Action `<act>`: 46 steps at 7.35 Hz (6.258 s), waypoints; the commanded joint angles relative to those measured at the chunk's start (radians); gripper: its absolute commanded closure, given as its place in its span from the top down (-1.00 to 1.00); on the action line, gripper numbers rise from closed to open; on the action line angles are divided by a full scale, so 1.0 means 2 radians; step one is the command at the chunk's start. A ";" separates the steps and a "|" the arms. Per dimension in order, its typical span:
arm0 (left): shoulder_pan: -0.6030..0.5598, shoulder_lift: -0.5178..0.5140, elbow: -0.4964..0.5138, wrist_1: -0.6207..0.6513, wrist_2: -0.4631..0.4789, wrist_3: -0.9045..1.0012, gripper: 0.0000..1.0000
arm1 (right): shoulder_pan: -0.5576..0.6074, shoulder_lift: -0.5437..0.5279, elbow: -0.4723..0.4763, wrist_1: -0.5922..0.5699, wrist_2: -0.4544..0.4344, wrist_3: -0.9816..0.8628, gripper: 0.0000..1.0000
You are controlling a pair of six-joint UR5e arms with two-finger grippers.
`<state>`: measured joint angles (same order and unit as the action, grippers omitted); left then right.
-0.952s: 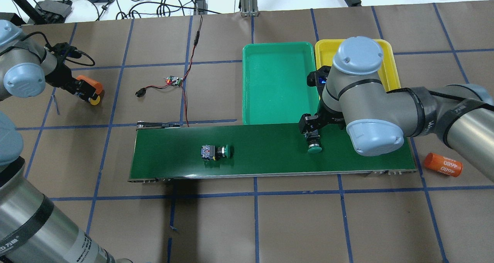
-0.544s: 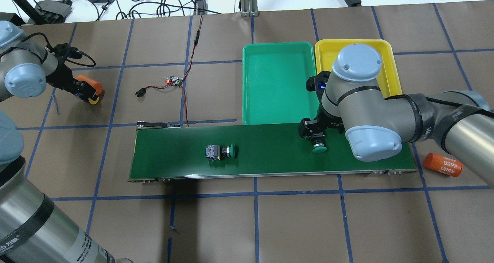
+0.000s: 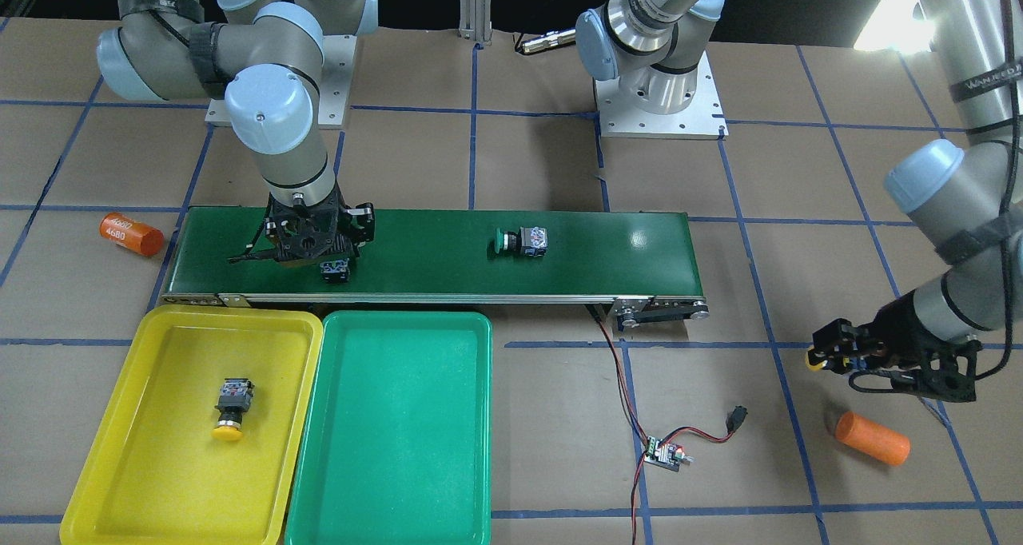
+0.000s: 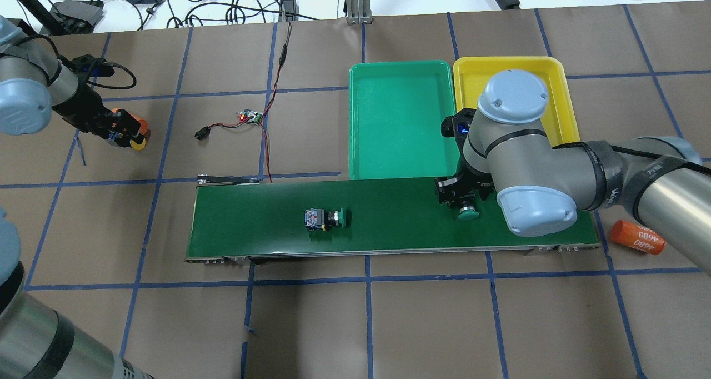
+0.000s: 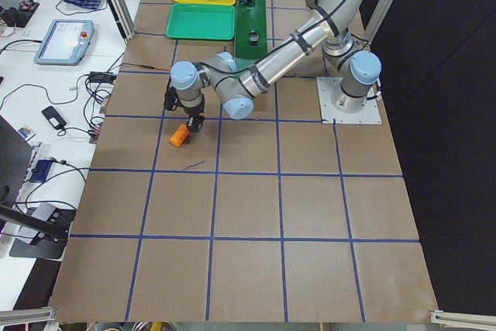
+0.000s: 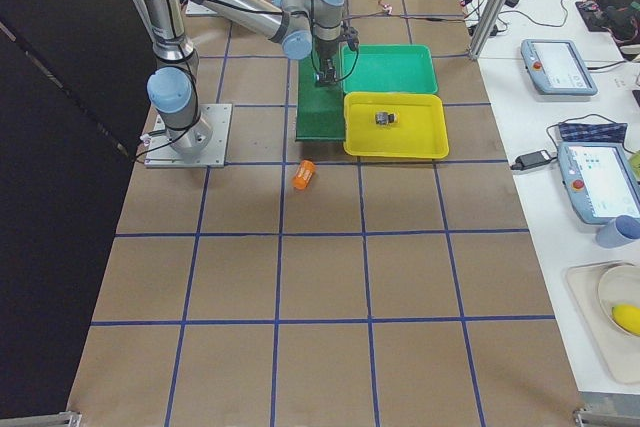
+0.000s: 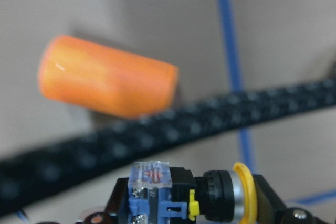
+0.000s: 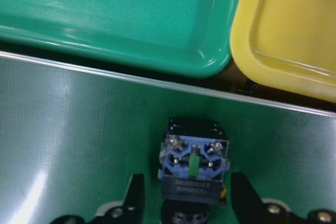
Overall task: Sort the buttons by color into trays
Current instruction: 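Carry green button to green tray with right while left carries yellow button to belt, then release green button in green tray with right while left sets yellow button on belt, then move right gripper to belt's far end while left reaches pile for orange cylinder, then grasp the orange cylinder at the pile with the left gripper, then set the orange cylinder on the belt and open the left gripper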
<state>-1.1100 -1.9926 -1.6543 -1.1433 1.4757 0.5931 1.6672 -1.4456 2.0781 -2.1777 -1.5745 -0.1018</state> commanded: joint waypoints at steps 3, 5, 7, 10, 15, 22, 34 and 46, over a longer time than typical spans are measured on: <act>-0.143 0.159 -0.163 -0.008 0.012 -0.260 -0.69 | -0.004 0.001 -0.033 -0.012 0.000 -0.002 -0.78; -0.215 0.181 -0.194 -0.007 0.015 -0.346 -0.69 | -0.001 0.050 -0.117 -0.015 -0.003 -0.008 -0.77; -0.232 0.158 -0.195 -0.007 0.013 -0.364 0.12 | 0.004 0.148 -0.216 -0.021 -0.001 -0.013 -0.69; -0.230 0.172 -0.186 -0.004 0.007 -0.366 1.00 | 0.001 0.200 -0.219 -0.036 0.000 -0.014 0.31; -0.061 0.124 -0.066 -0.016 0.015 -0.122 1.00 | -0.008 0.123 -0.214 0.068 -0.007 -0.020 0.48; 0.000 -0.104 0.162 0.039 0.015 0.087 1.00 | -0.083 -0.056 0.021 0.048 -0.007 -0.184 0.48; 0.011 -0.165 0.179 -0.009 0.005 0.104 1.00 | -0.083 -0.052 0.032 -0.046 0.001 -0.734 0.49; -0.151 0.162 -0.113 -0.076 -0.020 -0.280 -0.69 | -0.085 -0.052 0.031 -0.048 -0.001 -0.736 0.51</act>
<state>-1.3173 -1.7515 -1.7687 -1.3541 1.4324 0.1713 1.4980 -1.5493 2.1399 -2.2751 -1.5769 -1.5707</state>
